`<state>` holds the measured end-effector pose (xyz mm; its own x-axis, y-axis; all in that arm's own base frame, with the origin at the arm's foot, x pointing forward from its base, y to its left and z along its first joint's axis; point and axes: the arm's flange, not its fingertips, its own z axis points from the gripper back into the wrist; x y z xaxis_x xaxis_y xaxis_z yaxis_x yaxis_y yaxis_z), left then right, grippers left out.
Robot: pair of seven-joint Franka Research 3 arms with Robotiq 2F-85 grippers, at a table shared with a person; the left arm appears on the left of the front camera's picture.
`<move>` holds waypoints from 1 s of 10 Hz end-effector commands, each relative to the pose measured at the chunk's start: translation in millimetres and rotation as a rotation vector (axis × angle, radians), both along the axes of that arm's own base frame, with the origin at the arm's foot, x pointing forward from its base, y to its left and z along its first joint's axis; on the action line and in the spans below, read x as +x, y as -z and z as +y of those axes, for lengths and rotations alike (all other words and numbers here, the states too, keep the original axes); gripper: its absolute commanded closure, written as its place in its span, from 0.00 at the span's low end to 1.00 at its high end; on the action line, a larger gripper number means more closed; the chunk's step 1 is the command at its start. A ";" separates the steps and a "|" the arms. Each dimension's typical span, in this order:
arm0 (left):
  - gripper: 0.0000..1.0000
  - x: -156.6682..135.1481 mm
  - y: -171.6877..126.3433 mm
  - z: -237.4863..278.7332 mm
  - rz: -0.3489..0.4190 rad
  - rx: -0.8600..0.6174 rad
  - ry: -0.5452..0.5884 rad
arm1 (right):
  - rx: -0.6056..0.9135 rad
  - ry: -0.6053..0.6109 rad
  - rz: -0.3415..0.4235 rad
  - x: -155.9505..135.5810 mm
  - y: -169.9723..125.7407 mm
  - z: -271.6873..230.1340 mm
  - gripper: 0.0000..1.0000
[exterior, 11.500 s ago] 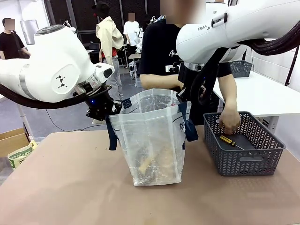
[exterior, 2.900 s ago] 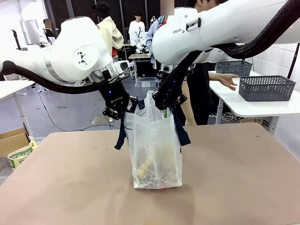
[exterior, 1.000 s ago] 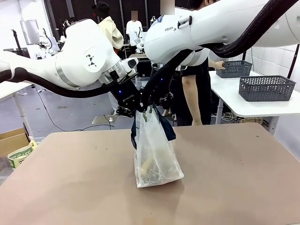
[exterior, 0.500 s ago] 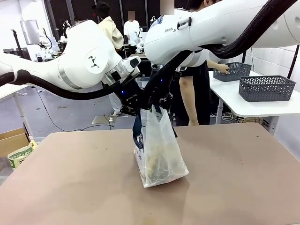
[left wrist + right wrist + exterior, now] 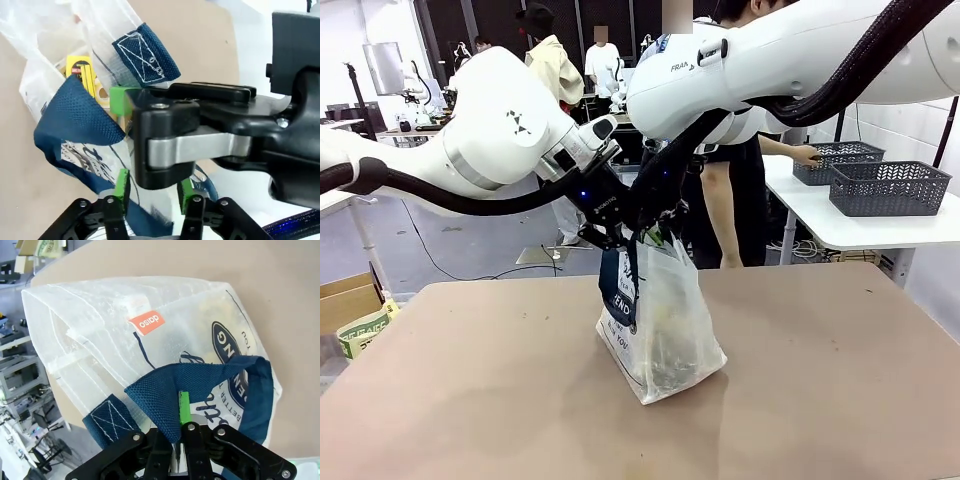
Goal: Transfer purchased items from the store into the shopping bag.
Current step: Move the Reusable shopping bag to the right side of the table.
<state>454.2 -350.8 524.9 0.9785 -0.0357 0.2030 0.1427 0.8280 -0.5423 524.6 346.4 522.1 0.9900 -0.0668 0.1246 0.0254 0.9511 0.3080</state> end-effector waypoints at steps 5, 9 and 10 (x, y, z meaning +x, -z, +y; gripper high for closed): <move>0.00 -9.2 -1.5 8.4 0.029 -0.090 -0.029 | 0.047 -0.003 -0.012 -0.2 -3.6 0.5 1.00; 0.00 -11.1 -9.5 10.7 -0.020 -0.141 -0.058 | 0.048 -0.011 -0.009 1.1 -3.1 0.3 1.00; 0.00 -11.4 -9.1 8.2 -0.034 -0.161 -0.072 | 0.052 -0.012 -0.009 0.6 -2.5 0.6 1.00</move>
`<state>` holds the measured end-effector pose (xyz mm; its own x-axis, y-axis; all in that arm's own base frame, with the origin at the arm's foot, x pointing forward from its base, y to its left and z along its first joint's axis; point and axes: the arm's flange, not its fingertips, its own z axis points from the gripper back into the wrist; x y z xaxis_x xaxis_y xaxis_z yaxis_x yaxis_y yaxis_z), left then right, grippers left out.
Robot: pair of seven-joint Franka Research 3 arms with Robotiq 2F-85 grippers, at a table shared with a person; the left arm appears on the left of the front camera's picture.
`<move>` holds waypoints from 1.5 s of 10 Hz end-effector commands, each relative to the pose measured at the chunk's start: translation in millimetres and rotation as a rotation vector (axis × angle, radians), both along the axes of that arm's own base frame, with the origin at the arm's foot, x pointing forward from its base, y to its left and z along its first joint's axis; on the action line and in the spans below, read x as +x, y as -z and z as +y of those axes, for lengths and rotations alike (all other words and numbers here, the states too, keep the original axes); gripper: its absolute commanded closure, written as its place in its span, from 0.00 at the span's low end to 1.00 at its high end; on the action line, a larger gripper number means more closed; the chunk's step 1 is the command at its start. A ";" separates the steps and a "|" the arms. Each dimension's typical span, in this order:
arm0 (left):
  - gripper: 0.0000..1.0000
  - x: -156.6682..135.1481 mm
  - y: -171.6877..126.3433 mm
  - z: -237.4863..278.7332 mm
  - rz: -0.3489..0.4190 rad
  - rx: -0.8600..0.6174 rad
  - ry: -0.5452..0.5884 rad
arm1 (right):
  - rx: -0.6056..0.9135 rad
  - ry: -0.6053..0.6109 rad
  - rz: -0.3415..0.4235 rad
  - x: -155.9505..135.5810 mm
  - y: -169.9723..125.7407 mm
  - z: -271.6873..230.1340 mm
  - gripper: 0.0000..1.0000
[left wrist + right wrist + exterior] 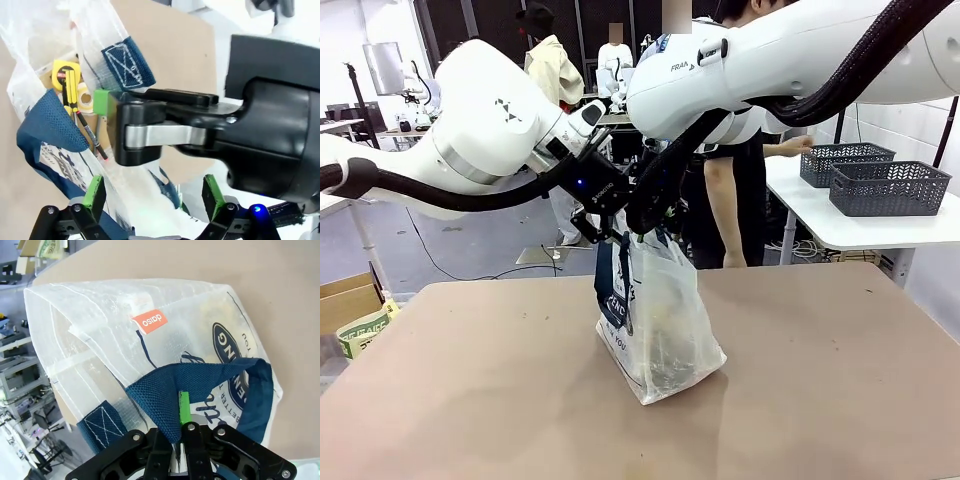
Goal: Transfer purchased items from the store into the shopping bag.
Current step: Move the Reusable shopping bag to the right side of the table.
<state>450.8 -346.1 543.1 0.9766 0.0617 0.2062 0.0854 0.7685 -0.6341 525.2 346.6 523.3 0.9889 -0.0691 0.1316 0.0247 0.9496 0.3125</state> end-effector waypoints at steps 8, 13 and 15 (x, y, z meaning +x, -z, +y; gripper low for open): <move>0.20 -3.9 33.7 -18.5 0.012 0.092 0.041 | 0.049 -0.028 0.004 -0.9 1.6 -1.5 1.00; 1.00 -5.2 29.9 -14.0 0.025 0.116 0.030 | 0.049 -0.041 0.008 -1.0 2.6 -3.0 1.00; 1.00 -6.1 27.6 -8.8 0.029 0.143 0.025 | 0.057 -0.043 0.011 -2.0 3.2 -6.5 1.00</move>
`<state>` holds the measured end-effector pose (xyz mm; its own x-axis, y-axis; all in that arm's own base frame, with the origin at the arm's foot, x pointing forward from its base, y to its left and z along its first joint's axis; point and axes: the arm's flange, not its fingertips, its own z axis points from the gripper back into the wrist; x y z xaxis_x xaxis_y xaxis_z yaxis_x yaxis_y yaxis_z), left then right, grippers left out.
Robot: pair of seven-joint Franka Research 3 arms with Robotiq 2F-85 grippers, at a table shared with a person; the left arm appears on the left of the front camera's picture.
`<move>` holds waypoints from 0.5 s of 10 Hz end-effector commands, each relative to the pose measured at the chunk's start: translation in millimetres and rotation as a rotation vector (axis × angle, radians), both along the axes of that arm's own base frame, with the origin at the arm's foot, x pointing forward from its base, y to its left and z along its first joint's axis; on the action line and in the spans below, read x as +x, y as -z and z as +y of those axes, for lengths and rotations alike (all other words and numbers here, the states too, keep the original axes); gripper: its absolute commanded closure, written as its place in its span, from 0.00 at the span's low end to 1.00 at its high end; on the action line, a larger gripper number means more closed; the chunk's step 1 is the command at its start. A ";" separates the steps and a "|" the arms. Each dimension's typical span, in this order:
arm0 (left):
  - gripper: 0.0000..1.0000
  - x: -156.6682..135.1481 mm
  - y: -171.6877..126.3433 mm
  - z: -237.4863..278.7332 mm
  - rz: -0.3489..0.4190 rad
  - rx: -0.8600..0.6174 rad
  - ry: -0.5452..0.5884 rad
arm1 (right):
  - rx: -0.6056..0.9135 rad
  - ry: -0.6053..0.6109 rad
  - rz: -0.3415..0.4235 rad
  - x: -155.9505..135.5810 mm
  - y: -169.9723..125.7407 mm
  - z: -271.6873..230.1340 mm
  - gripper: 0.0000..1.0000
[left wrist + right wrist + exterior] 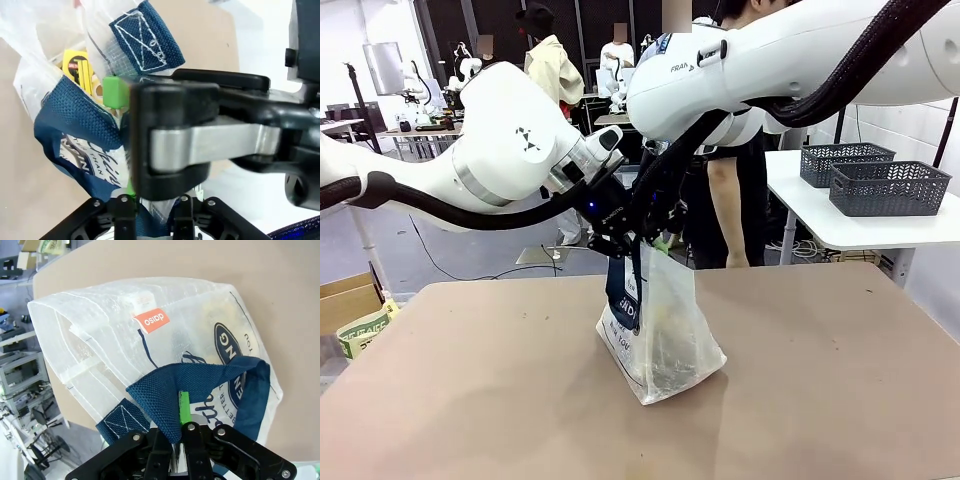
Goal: Transfer purchased items from the store into the shopping bag.
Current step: Move the Reusable shopping bag to the right side of the table.
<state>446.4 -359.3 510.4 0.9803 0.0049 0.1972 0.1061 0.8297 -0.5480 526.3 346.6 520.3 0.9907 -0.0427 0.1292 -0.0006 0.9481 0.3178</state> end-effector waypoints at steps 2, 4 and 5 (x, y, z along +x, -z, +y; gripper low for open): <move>1.00 -4.5 -8.1 9.3 0.011 0.047 0.007 | 0.062 -0.011 0.003 -4.9 -0.8 -11.2 1.00; 1.00 -6.8 -9.8 12.1 0.008 0.055 0.033 | 0.083 -0.020 -0.003 -5.7 -2.6 -14.8 1.00; 1.00 -6.2 -10.4 12.7 0.002 0.061 0.044 | 0.091 -0.023 -0.003 -5.5 -3.1 -14.7 1.00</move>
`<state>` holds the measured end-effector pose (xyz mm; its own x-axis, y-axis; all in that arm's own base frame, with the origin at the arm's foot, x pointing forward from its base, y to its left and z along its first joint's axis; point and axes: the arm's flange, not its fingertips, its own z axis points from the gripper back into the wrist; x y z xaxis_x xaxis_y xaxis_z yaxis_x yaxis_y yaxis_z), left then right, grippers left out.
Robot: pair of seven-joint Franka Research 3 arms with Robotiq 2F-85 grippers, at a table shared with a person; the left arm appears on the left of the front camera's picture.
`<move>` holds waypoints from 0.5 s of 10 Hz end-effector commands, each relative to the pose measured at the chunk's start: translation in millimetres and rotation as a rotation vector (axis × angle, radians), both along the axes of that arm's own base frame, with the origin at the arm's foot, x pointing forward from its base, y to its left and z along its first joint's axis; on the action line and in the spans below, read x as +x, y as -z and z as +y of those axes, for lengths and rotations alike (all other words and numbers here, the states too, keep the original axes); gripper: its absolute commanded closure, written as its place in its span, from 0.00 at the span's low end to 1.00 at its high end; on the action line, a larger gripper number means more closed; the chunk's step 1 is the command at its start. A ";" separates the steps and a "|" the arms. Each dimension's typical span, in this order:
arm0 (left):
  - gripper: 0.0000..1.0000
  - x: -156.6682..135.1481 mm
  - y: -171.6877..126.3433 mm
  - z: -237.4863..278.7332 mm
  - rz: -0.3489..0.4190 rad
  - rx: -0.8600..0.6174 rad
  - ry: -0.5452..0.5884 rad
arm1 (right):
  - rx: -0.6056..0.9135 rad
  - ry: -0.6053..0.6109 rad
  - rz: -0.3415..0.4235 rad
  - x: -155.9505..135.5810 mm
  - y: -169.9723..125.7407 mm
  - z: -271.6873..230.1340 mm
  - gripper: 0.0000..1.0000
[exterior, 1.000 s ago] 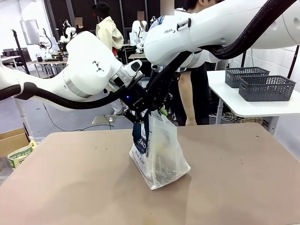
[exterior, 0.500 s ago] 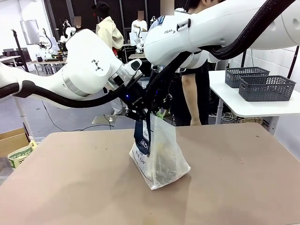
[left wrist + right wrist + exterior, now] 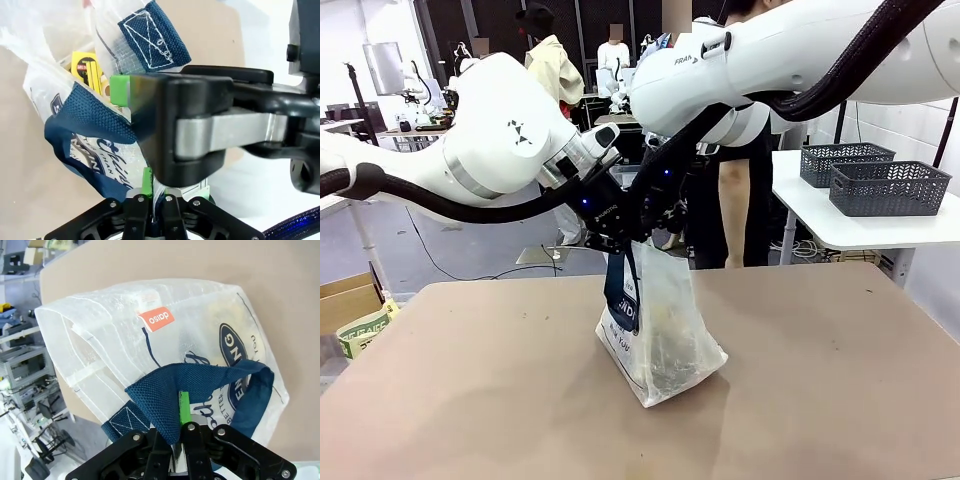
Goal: Transfer purchased items from the store into the shopping bag.
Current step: Move the Reusable shopping bag to the right side of the table.
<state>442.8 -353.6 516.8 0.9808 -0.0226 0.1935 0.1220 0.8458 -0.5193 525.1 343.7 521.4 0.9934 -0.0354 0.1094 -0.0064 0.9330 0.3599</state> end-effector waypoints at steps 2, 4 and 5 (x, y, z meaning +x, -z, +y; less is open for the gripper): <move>1.00 -5.3 -7.1 11.0 -0.021 0.053 0.073 | 0.055 0.003 -0.023 -6.7 -2.9 -12.4 1.00; 1.00 -7.9 -7.7 17.1 -0.036 0.072 0.119 | 0.054 0.012 -0.027 -7.4 -3.0 -14.1 1.00; 1.00 -8.3 -9.9 21.2 -0.048 0.096 0.131 | 0.048 0.014 -0.036 -8.4 -3.4 -15.2 1.00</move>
<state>439.4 -347.0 522.1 0.9656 -0.1261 0.2274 0.2220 0.8550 -0.4687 518.8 343.3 523.3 0.9935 -0.0363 0.1081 -0.0063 0.9291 0.3698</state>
